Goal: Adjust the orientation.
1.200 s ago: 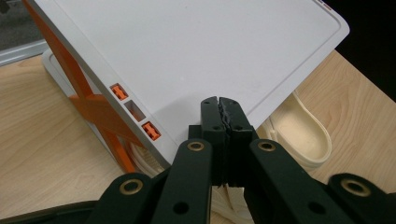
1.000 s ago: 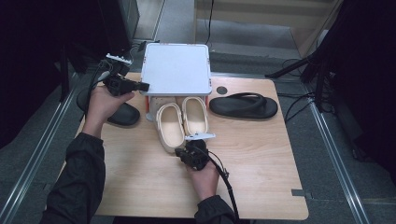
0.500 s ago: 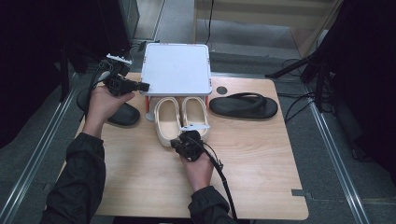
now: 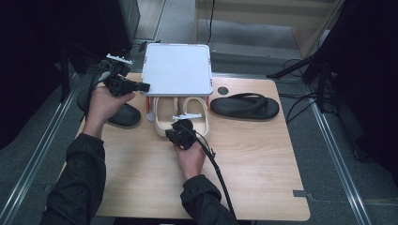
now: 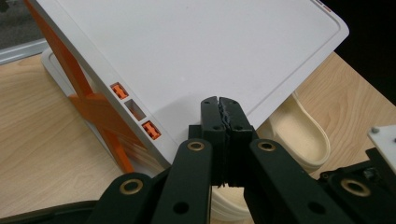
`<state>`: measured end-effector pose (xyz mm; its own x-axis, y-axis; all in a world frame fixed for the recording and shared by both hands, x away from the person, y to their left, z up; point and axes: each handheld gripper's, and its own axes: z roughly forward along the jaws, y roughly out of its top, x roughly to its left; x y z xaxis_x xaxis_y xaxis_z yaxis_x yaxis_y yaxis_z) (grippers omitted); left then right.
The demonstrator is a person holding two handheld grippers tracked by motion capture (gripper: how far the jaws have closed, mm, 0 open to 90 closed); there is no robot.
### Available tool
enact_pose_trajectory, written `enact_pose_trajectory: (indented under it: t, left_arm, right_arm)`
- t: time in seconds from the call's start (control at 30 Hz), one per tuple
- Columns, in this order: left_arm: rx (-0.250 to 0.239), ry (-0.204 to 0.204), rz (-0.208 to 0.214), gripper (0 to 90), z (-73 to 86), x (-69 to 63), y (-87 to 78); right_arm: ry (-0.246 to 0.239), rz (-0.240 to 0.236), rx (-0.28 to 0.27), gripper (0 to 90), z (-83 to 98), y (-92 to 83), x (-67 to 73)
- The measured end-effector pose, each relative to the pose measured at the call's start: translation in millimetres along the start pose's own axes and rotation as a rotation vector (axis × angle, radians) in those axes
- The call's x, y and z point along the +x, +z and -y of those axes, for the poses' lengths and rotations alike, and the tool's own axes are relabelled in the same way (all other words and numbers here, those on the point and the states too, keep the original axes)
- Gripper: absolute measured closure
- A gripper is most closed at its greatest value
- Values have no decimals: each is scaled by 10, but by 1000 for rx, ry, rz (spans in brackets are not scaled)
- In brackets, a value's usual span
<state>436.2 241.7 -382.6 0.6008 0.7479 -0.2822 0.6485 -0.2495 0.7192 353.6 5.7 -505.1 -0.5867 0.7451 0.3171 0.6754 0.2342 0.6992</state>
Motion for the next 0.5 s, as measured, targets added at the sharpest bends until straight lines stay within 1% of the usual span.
enact_pose_trajectory:
  t: [0.07, 0.1, 0.13, 0.2, 0.23, 0.27, 0.3, 0.37, 0.43, 0.5]
  left_arm:
    - [0, 0, 1, 898, 0, 1, 0]
    - [0, 0, 1, 898, 0, 0, 1]
    - [-1, 0, 1, 899, 0, -1, 2]
    - [0, 3, -1, 899, -2, -4, 5]
    - [0, 4, 0, 899, -2, -4, 6]
    - [0, 4, 0, 898, -2, -6, 7]
    - [-1, 3, -2, 899, -2, -8, 8]
    - [0, 4, 1, 899, -2, -5, 8]
    - [-2, 3, 0, 899, -2, -7, 9]
    - [-1, 4, 0, 898, -1, -11, 10]
  right_arm:
    - [3, -5, -4, 900, -35, 27, -2]
    - [-2, 9, 0, 900, -60, 51, 3]
    - [-10, 7, -4, 900, -75, 69, 2]
    - [-8, 25, 5, 900, -127, 108, 5]
    - [-10, 17, -1, 900, -152, 128, 1]
    - [-4, 31, 2, 900, -177, 152, 6]
    - [-11, 32, -3, 900, -196, 176, 3]
    - [5, 28, -8, 900, -232, 223, -7]
    - [3, 34, -21, 900, -255, 270, -14]
    - [14, 35, -28, 900, -281, 307, -19]
